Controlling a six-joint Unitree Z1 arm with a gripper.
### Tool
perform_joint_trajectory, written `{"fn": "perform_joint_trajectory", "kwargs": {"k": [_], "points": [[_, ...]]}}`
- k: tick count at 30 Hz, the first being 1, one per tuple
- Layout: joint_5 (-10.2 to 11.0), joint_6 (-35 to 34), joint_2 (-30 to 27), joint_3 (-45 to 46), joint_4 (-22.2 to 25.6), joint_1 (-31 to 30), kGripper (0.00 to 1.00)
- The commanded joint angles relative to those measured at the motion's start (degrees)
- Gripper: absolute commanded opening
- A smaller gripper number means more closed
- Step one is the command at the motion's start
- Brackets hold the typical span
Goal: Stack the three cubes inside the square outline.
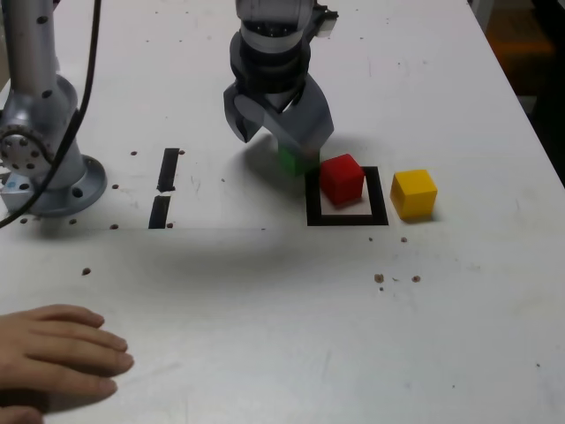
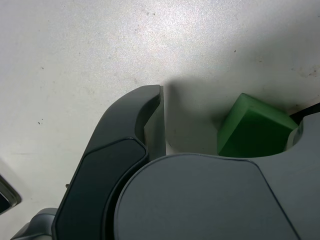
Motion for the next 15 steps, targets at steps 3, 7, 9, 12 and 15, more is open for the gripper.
{"fn": "perform_joint_trajectory", "kwargs": {"k": [3,7,9,12,15], "points": [[0.12,-0.05,-0.83,-0.2,-0.05,0.13,0.96],[0.9,-0.05,-3.74,-1.72,1.93,0.14,0.96],[1.31,-0.05,-4.99,-3.07,3.99,0.12,0.96],[2.07,-0.05,-6.64,-6.28,8.68,-0.06,0.96],[2.8,-0.02,-7.95,-10.5,13.85,-0.94,0.96]]}}
